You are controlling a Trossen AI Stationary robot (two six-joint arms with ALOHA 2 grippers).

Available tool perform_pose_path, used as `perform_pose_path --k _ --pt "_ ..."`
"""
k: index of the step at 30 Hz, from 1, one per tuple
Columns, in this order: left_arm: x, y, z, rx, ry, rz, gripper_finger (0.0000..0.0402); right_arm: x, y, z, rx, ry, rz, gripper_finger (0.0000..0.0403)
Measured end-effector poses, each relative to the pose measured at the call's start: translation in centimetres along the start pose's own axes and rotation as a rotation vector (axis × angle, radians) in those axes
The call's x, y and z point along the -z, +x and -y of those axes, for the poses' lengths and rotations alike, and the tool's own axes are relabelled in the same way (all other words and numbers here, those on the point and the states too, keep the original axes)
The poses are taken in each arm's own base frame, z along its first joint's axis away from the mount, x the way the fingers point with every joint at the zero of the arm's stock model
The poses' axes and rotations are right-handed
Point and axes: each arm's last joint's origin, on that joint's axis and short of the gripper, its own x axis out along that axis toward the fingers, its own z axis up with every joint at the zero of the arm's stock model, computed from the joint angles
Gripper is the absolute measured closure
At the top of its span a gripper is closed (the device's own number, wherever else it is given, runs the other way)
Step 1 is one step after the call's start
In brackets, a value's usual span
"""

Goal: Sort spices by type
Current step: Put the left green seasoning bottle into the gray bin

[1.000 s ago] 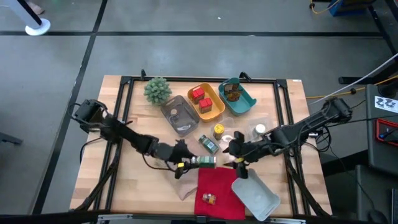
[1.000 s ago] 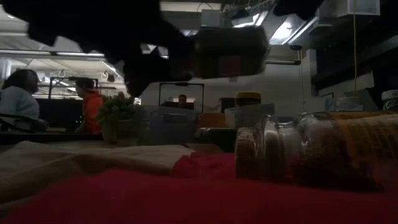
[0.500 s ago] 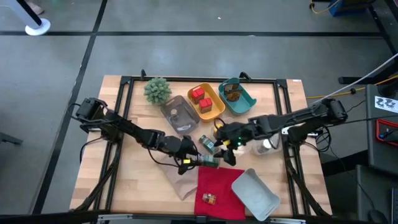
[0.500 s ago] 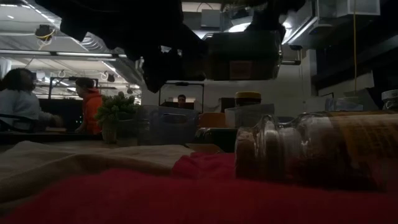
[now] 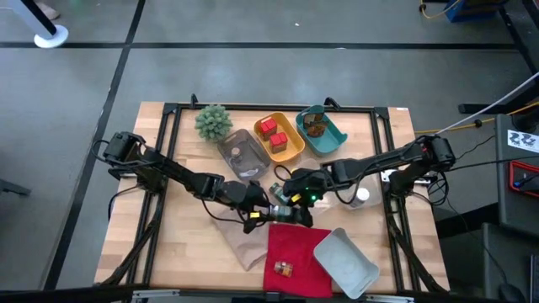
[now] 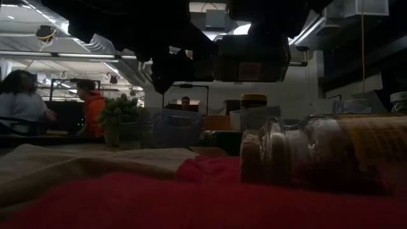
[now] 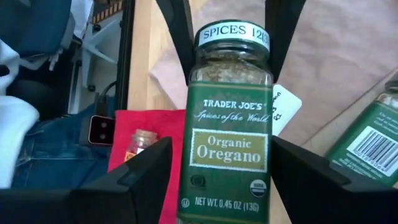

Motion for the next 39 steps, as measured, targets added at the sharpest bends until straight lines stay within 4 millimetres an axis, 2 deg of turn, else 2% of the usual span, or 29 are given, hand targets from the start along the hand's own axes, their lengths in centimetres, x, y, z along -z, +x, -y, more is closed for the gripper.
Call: perform_pose_path --k 12,19,25,31,39 --pt "-0.4 0.0 -0.2 0.002 -0.005 0.028 0.0202 0.0 0.4 0.1 -0.001 -0.002 0.001 0.0151" --pt "-0.6 0.0 -0.9 -0.014 -0.015 0.026 0.0202 0.1 1.1 0.5 0.013 0.005 -0.011 0.0199" --pt "-0.8 0.1 -1.0 -0.005 0.009 0.054 0.0201 0.2 1.5 0.7 0.011 0.007 -0.024 0.0199" --pt "-2.0 -0.1 -0.9 0.018 0.048 0.168 0.0201 0.1 1.7 0.6 -0.015 -0.002 -0.022 0.0187" --pt "-2.5 -0.1 -1.2 0.02 0.064 0.2 0.0201 -0.2 1.8 0.6 -0.008 -0.014 0.013 0.0199"
